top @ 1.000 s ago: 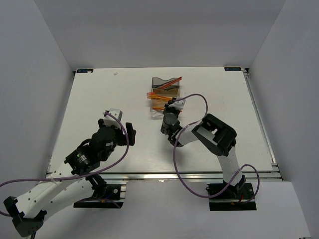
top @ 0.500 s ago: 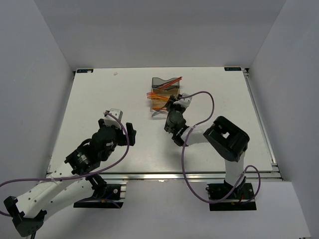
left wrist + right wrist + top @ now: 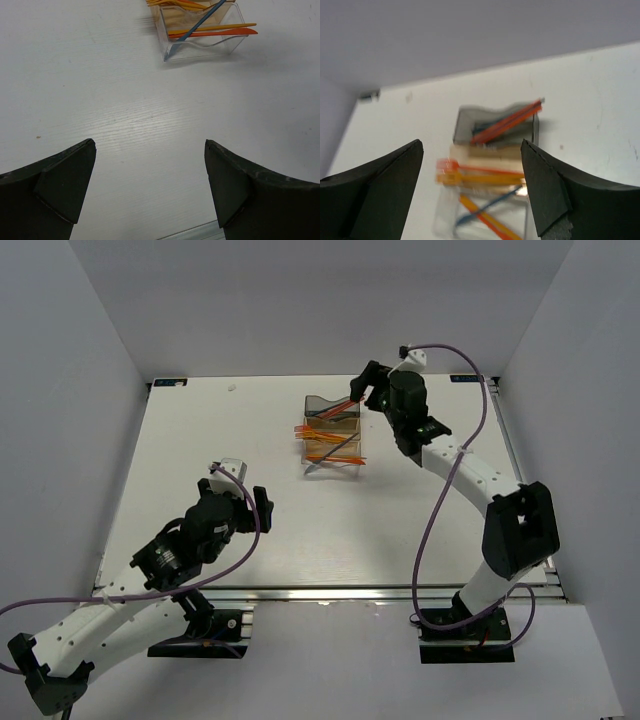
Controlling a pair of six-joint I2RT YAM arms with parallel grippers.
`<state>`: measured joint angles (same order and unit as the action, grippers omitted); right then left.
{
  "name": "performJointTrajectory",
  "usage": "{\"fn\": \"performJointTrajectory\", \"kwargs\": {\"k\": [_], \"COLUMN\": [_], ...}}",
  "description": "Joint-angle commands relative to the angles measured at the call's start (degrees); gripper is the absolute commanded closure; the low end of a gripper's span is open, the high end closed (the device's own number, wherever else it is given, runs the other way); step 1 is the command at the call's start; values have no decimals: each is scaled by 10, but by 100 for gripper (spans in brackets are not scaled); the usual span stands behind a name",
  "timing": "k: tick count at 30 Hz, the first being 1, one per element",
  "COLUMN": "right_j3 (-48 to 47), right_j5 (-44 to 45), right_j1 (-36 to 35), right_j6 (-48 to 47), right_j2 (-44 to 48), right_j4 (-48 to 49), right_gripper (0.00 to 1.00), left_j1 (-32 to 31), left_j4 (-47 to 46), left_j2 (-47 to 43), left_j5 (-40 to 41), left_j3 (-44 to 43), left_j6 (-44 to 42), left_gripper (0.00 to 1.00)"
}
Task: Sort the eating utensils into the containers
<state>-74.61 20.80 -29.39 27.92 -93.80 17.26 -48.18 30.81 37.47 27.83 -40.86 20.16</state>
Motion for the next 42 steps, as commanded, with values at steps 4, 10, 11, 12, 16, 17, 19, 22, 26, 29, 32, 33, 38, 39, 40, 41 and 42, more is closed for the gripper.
{"fn": "performJointTrajectory", "kwargs": {"k": [4,10,11,12,16,17,19,22,26,29,32,33,38,39,40,41,42], "right_j3": [22,63,71,78,132,136,144,171,227,263,300,311,368,371,373,374,373], "right_j5": [-289,-334,-335,-335,-287,-279,-274,-256,-168,-119,-88,-98,-108,-111,-110,-106,-96], "right_j1": [63,76,76,77,77,78,77,78,76,77,76,76,76,76,76,76,75], "right_j6": [-61,-82,-84,-83,-82,-84,-92,-91,-77,-89,-95,-91,-90,-95,-97,-99,-100], "right_j2": [-9,-7,-3,1,54,60,81,134,238,334,433,480,599,620,629,634,642], "right_j4": [-188,-146,-147,-145,-125,-133,-153,-173,-246,-309,-351,-358,-397,-414,-422,-432,-444], "right_gripper": [23,50,50,50,34,34,25,10,11,11,11,11,11,11,11,11,11], "left_j1": [0,0,-1,-1,0,0,11,87,242,308,353,369,385,384,385,384,384], "left_j4": [-10,-9,-8,-8,-3,-2,8,28,15,11,3,3,11,16,22,30,42], "left_j2": [4,14,14,14,15,23,35,65,70,87,110,111,48,34,21,-1,-13], "left_j5": [-1,-3,-2,0,41,55,92,129,115,83,51,38,69,72,78,78,79], "left_j3": [3,3,3,3,-2,-4,-11,-27,-28,-37,-45,-50,-27,-22,-19,-21,-21], "left_j6": [-3,-3,-2,-2,7,17,37,87,102,83,74,70,73,76,80,86,88], "left_gripper": [2,2,2,2,2,2,2,2,2,2,2,2,2,2,2,2,2]}}
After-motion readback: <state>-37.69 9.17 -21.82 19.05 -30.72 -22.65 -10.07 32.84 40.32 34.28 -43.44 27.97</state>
